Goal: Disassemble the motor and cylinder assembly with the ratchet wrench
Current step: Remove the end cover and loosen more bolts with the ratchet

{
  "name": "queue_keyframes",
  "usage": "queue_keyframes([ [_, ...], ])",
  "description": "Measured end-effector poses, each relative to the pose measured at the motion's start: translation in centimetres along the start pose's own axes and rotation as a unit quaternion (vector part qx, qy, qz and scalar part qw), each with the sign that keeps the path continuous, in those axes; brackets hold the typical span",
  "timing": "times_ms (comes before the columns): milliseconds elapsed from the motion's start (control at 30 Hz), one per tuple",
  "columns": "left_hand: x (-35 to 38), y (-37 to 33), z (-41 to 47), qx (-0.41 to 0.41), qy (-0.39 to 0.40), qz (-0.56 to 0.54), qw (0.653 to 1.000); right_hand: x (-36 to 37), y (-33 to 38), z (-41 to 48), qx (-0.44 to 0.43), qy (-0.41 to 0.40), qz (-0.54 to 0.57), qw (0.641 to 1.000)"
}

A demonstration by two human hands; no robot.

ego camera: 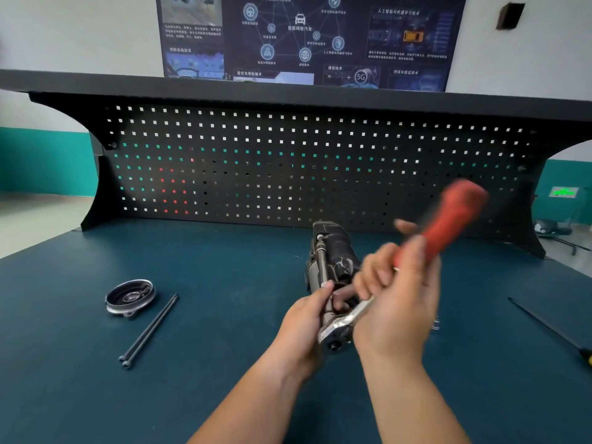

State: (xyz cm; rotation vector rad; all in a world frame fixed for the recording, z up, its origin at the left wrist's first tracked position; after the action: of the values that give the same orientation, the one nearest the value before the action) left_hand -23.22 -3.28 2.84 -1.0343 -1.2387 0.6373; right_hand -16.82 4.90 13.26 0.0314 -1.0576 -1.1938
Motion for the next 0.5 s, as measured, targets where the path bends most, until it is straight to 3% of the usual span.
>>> queue_keyframes([
  [100,0.6,0.0,0.1,0.007,0.023,0.035,0.999,-4.1,0.0,0.6,0.034,-0.142,0.092,0.985],
  [200,0.5,-0.1,0.2,0.016,0.028,0.091,0.995,-5.4,-0.5,0.8,0.058,-0.179,0.121,0.975],
  [367,-0.1,-0.5,-0.1,-0.008,0.051,0.154,0.987,-4.8,-0.4,1.1,0.046,-0.120,0.144,0.981],
  [500,-0.5,-0.9,-0.1,-0.015,0.058,0.164,0.985,-3.7,0.4,0.9,-0.001,-0.061,0.080,0.995],
])
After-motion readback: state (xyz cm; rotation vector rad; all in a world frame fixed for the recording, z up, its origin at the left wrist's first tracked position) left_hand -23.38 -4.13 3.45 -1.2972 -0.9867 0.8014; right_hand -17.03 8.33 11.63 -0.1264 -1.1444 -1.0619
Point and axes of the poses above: each hand's wrist, its own z-axis towards the middle knuckle, its own x-axis out of the palm, y = z × x, the point moved 8 cm from there along z, towards the middle knuckle
